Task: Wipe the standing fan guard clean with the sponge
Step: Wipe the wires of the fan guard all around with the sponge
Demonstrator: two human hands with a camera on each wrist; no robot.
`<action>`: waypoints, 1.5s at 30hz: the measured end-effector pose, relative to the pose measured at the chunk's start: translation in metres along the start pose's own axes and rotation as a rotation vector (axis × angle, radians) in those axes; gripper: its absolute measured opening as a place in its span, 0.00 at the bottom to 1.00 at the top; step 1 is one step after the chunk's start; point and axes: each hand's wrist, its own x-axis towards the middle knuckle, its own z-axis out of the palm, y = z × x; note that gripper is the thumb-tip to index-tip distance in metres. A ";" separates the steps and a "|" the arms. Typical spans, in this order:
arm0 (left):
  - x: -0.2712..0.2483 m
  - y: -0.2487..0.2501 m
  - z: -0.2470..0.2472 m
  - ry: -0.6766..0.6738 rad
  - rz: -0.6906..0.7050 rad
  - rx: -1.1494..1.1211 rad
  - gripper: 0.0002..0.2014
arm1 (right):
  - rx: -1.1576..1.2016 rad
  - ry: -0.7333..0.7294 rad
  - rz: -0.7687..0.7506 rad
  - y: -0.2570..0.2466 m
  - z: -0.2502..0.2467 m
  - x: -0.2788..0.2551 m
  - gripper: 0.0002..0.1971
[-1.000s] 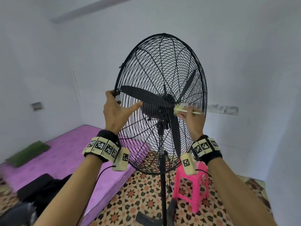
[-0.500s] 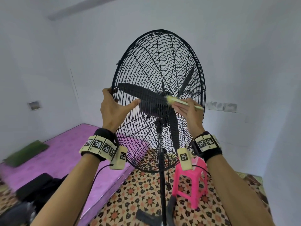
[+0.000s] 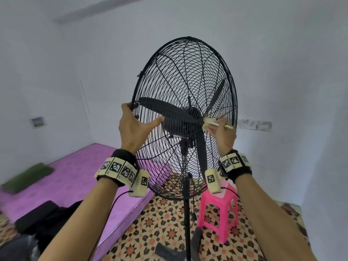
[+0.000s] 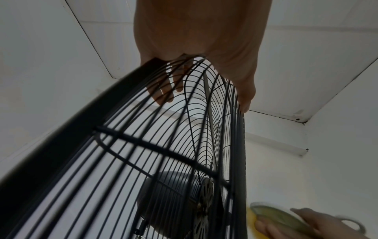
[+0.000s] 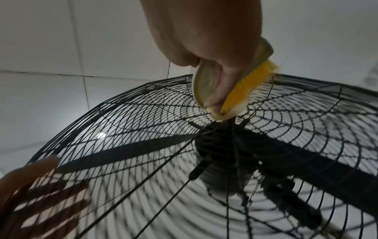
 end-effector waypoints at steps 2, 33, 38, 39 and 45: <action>0.000 0.001 0.001 -0.010 -0.003 -0.003 0.47 | 0.001 -0.099 -0.033 -0.003 0.008 -0.007 0.12; -0.023 -0.038 -0.009 -0.176 -0.036 -0.335 0.32 | 0.197 -0.533 -0.181 -0.077 0.068 -0.092 0.10; -0.020 -0.041 -0.024 -0.328 -0.060 -0.467 0.25 | -0.356 -0.702 -0.640 -0.105 0.111 -0.125 0.16; -0.020 -0.043 -0.027 -0.354 -0.078 -0.489 0.25 | -0.461 -0.687 -0.715 -0.104 0.117 -0.127 0.16; -0.025 -0.057 -0.035 -0.445 -0.239 -0.702 0.24 | -0.793 -0.745 -0.876 -0.073 0.096 -0.148 0.12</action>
